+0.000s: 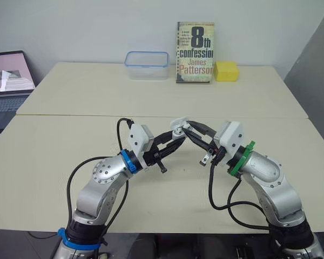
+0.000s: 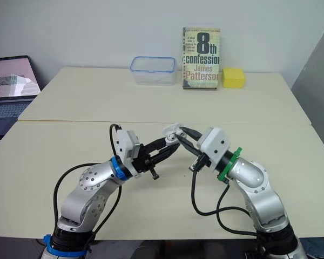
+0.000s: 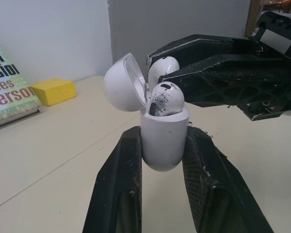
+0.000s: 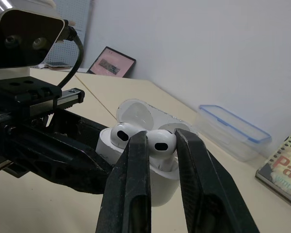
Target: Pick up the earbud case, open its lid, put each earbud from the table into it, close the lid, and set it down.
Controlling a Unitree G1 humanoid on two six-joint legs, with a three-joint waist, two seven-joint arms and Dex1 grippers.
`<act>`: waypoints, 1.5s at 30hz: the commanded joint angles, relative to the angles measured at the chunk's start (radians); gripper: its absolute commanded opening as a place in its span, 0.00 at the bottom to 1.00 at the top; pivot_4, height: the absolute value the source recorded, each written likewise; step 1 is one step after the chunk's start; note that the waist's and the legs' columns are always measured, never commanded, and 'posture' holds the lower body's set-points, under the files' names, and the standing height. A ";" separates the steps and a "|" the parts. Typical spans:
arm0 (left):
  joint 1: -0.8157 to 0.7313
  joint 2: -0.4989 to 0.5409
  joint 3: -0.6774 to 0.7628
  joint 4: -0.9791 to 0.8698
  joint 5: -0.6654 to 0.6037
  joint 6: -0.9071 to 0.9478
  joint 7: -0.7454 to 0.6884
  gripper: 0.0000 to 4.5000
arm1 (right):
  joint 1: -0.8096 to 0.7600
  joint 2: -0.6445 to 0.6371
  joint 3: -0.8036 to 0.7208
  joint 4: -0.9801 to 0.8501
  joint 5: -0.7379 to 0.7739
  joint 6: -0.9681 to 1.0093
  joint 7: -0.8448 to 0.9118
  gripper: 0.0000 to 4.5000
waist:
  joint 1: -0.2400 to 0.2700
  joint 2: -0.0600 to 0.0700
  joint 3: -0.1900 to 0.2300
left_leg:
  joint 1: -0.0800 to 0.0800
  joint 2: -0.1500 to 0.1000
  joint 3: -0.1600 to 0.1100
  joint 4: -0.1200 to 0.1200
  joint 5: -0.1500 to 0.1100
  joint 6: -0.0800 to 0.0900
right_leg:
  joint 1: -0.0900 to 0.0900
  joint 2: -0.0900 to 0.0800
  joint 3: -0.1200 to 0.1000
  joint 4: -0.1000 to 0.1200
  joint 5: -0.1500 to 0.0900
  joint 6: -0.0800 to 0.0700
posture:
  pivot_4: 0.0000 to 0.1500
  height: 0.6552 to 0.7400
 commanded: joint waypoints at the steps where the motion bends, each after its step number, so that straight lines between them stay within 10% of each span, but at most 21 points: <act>1: -0.018 0.000 0.017 -0.029 -0.004 -0.022 0.004 0.18 | 0.019 -0.008 0.001 -0.041 0.038 0.023 0.028 0.30 | 0.000 0.000 0.000 | 0.000 0.000 0.000 0.000 0.000 0.000 | 0.000 0.000 0.000 0.000 0.000 0.000 | 1.00 1.00; 6: -0.018 0.001 0.017 -0.026 -0.002 -0.023 0.003 0.18 | 0.035 -0.052 -0.048 -0.111 0.100 0.073 0.056 0.68 | 0.000 0.000 0.000 | 0.000 0.000 0.000 0.000 0.000 0.000 | 0.000 0.000 0.000 0.000 0.000 0.000 | 1.00 1.00; 21: -0.043 0.011 -0.021 0.026 -0.021 -0.020 -0.096 0.18 | -0.358 -0.342 -0.251 0.043 0.377 0.342 0.215 0.69 | -0.003 0.001 0.000 | 0.000 0.000 0.001 0.000 0.000 0.000 | 0.000 0.003 0.000 -0.001 0.000 0.000 | 1.00 1.00; 31: -0.075 0.021 -0.075 0.066 -0.017 -0.021 -0.203 0.18 | -0.646 -0.406 0.053 0.355 0.245 0.321 0.593 0.02 | -0.004 0.001 0.001 | -0.001 0.000 0.002 0.000 0.000 0.000 | -0.002 0.002 0.000 -0.001 0.000 -0.001 | 1.00 1.00; 45: -0.075 0.013 -0.078 0.076 -0.003 -0.034 -0.209 0.18 | -0.697 -0.413 0.161 0.386 0.194 0.348 0.837 0.00 | -0.002 0.001 0.001 | -0.003 0.002 0.001 0.000 0.000 0.000 | -0.003 0.001 0.000 0.000 0.000 -0.001 | 1.00 1.00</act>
